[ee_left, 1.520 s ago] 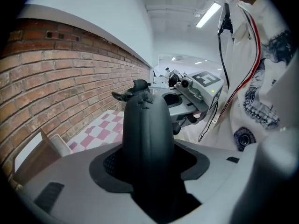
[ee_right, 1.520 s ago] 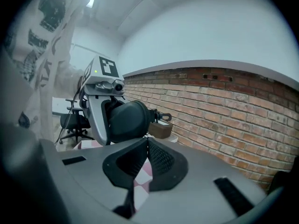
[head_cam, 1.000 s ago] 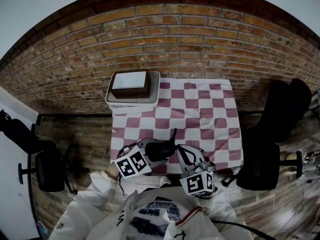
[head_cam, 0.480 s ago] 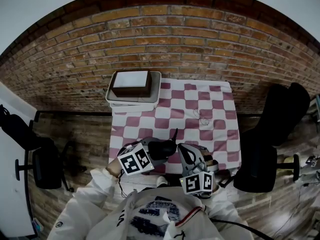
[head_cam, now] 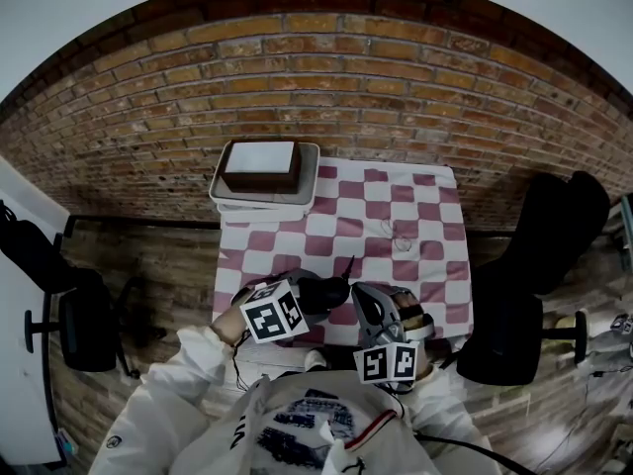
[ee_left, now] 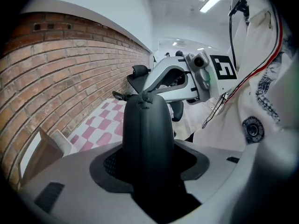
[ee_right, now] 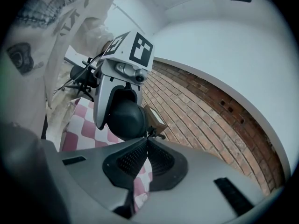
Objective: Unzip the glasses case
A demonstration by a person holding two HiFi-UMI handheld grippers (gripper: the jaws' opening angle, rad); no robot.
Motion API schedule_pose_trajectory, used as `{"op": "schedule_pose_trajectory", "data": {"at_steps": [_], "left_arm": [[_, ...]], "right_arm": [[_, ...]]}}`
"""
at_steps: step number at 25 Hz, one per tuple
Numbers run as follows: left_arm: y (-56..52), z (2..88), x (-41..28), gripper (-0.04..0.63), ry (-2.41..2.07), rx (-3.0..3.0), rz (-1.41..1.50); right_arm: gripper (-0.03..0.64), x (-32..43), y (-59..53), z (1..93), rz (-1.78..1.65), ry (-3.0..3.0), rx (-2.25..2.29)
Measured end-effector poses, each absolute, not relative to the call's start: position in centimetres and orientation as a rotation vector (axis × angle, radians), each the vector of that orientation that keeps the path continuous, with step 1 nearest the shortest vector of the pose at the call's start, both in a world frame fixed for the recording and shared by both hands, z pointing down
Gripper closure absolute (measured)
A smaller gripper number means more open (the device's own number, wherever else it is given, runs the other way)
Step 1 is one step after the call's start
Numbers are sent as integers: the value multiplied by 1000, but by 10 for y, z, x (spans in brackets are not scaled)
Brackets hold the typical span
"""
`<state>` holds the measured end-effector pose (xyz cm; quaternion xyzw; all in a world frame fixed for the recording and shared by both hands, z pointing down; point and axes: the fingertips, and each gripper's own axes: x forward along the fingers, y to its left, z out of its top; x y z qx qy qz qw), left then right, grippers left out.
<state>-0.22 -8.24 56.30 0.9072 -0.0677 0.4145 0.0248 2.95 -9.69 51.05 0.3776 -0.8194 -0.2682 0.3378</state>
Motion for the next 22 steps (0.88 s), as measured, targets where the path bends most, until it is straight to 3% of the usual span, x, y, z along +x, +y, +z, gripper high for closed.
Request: {"op": "schedule_pose_trajectory", "data": {"at_steps": [22], "left_arm": [[-97, 570, 3, 339, -217, 2752, 1480]], "right_arm": [[601, 31, -108, 507, -861, -1979, 889]]}}
